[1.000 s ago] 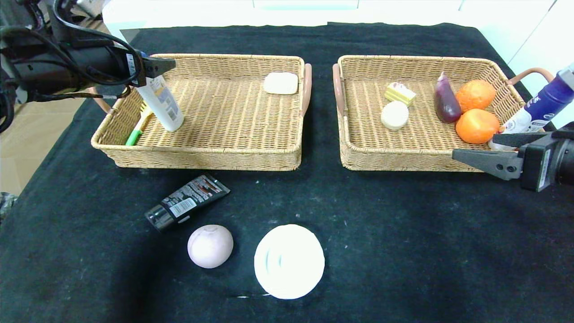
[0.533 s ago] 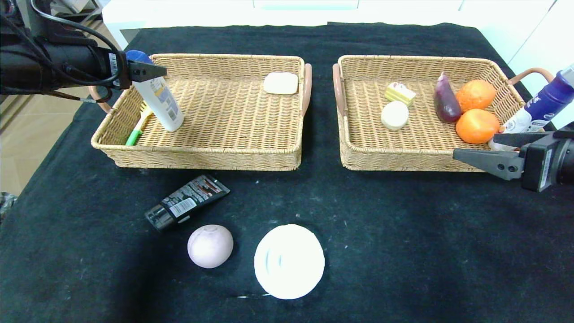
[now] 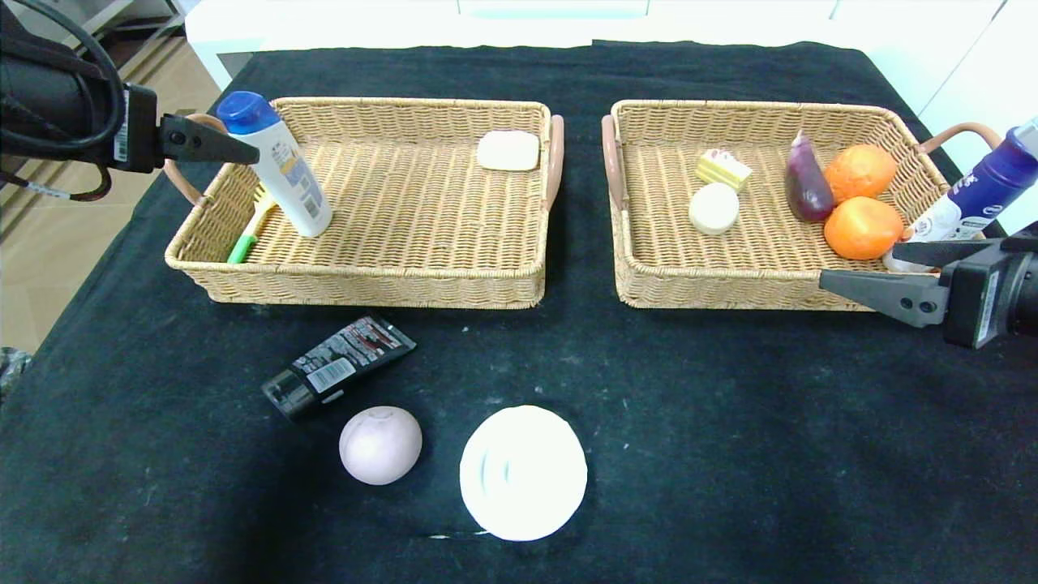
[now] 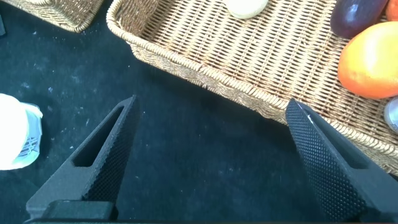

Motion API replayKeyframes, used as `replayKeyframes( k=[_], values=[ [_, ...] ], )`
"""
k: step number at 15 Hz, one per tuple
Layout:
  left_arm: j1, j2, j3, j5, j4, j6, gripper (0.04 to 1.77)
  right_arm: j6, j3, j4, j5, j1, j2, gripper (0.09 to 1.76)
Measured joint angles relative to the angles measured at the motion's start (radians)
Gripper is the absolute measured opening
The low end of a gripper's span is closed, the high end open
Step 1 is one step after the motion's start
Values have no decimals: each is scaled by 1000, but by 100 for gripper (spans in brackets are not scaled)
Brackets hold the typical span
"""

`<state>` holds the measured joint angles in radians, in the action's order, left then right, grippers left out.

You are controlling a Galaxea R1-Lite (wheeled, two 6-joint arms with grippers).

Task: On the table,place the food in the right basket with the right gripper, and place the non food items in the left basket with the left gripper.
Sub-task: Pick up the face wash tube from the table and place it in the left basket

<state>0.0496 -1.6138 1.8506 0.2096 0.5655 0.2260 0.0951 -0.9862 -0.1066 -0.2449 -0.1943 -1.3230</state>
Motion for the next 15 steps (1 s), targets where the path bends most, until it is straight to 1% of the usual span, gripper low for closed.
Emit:
replayKeyframes(
  k=[4, 7, 9, 11, 14, 15],
  values=[
    [6, 23, 10, 0, 216, 157, 169, 0, 0, 0, -1, 0, 0, 171],
    [2, 31, -2, 1, 302, 206, 170, 0, 0, 0, -1, 0, 0, 171],
    [-19, 41, -39, 3, 324, 222, 170, 0, -1, 0, -1, 0, 0, 171],
    [-49, 53, -103, -7, 327, 249, 170, 0, -1, 0, -1, 0, 1, 171],
    [-109, 60, -168, -72, 325, 259, 171, -1, 0, 0, -1, 1, 3, 171],
    [-124, 59, -182, -79, 322, 259, 171, 0, 0, 0, -1, 1, 3, 171]
  ],
)
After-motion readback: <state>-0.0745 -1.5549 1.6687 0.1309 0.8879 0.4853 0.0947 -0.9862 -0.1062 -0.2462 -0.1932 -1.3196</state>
